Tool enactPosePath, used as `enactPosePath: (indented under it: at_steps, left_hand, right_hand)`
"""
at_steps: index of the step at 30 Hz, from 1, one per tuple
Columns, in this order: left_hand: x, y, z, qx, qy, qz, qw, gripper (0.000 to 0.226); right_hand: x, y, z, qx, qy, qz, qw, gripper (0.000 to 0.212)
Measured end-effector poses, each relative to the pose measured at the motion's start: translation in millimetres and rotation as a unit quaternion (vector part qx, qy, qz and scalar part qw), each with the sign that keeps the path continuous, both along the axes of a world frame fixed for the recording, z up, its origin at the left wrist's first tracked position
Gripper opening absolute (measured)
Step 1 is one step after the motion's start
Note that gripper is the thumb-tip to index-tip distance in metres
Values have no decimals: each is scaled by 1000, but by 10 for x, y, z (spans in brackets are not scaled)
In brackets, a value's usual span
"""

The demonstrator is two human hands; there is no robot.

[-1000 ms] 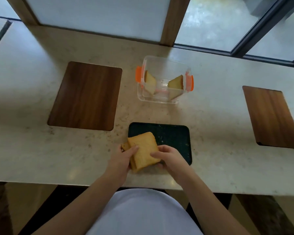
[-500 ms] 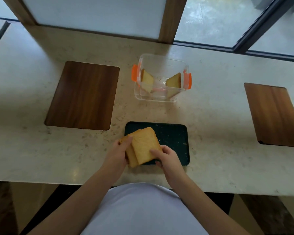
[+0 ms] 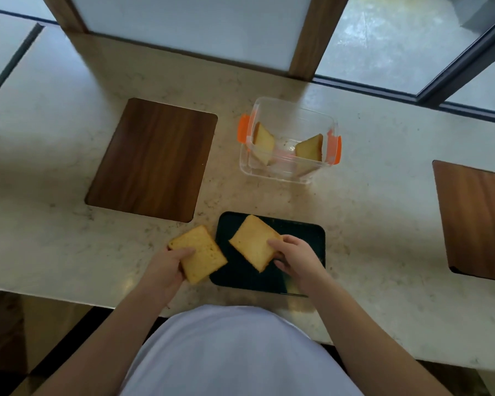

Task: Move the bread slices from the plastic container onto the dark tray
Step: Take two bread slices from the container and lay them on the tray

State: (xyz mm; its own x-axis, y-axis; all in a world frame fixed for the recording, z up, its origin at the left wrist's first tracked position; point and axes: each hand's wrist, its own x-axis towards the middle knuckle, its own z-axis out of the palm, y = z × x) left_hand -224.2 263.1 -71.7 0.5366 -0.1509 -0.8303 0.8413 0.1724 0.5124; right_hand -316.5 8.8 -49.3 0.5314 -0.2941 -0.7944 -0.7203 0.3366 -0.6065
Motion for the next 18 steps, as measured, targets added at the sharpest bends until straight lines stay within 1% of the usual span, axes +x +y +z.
enactPosePath:
  at_steps: [5, 8, 11, 14, 16, 18]
  left_hand:
    - [98, 22, 65, 5, -8, 30, 1000, 41]
    - [149, 29, 71, 11, -11, 41, 999, 47]
    - [161, 56, 56, 17, -12, 41, 999, 51]
    - [159, 62, 35, 27, -12, 21, 999, 52]
    - [156, 38, 26, 28, -9, 15, 999, 52]
    - [166, 2, 21, 24, -7, 14, 1000, 51]
  right_hand:
    - [308, -6, -192, 11, 52, 49, 997, 19]
    - [512, 5, -272, -3, 86, 47, 995, 17]
    - [636, 36, -330, -5, 89, 40, 995, 31]
    - [652, 80, -363, 1, 57, 15, 998, 46]
    - [612, 93, -388, -31, 39, 18, 999, 56]
    - [542, 97, -411, -80, 44, 46, 995, 60]
